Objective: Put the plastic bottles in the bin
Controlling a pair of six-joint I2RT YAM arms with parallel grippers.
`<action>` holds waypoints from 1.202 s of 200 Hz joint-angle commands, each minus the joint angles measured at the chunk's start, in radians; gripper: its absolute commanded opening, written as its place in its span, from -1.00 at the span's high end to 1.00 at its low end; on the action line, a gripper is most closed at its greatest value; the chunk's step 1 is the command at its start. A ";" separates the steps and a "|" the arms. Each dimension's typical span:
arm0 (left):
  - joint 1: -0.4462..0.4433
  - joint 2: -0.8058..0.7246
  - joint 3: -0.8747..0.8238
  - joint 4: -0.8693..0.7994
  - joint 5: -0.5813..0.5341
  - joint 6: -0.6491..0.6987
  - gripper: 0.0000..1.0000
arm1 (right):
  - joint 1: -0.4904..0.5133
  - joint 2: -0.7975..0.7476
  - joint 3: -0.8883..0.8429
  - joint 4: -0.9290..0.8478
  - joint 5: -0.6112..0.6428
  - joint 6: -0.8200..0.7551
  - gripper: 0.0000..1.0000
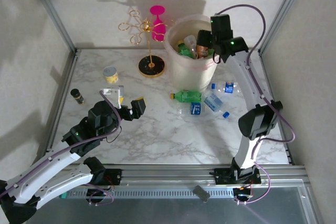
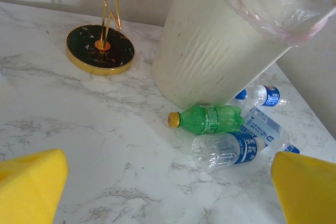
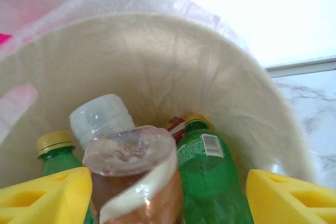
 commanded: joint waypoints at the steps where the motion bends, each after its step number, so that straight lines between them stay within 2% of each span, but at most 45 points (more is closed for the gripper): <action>1: 0.008 -0.024 0.017 0.019 0.023 -0.032 -0.96 | -0.002 -0.146 -0.071 0.062 -0.036 0.015 -0.51; 38: 0.007 -0.036 0.028 0.027 0.103 -0.153 -0.97 | -0.009 -0.364 -0.319 0.168 -0.078 0.049 -0.50; 62: 0.007 -0.043 -0.005 0.054 0.137 -0.233 -0.97 | -0.020 -0.533 -0.534 0.256 -0.099 0.098 -0.42; 95: 0.007 -0.049 -0.088 0.093 0.107 -0.374 -0.99 | -0.024 -0.707 -0.795 0.260 -0.028 0.194 -0.36; 122: 0.008 -0.027 -0.143 0.106 0.072 -0.479 -0.99 | -0.028 -0.821 -0.989 0.273 -0.085 0.312 -0.34; 134: 0.008 -0.001 -0.156 0.096 0.055 -0.526 -0.99 | -0.031 -0.843 -1.055 0.269 -0.115 0.404 -0.29; 156: 0.008 0.045 -0.172 0.101 0.063 -0.569 -0.99 | -0.031 -0.861 -1.181 0.249 -0.161 0.690 -0.16; 185: 0.008 0.055 -0.209 0.147 0.089 -0.593 -0.99 | -0.028 -0.905 -1.404 0.454 -0.328 0.961 -0.16; 217: 0.008 0.038 -0.245 0.160 0.086 -0.594 -0.99 | -0.012 -0.833 -1.501 0.613 -0.414 1.070 -0.23; 240: 0.008 0.015 -0.262 0.161 0.081 -0.591 -0.99 | 0.013 -0.759 -1.518 0.715 -0.451 1.093 -0.43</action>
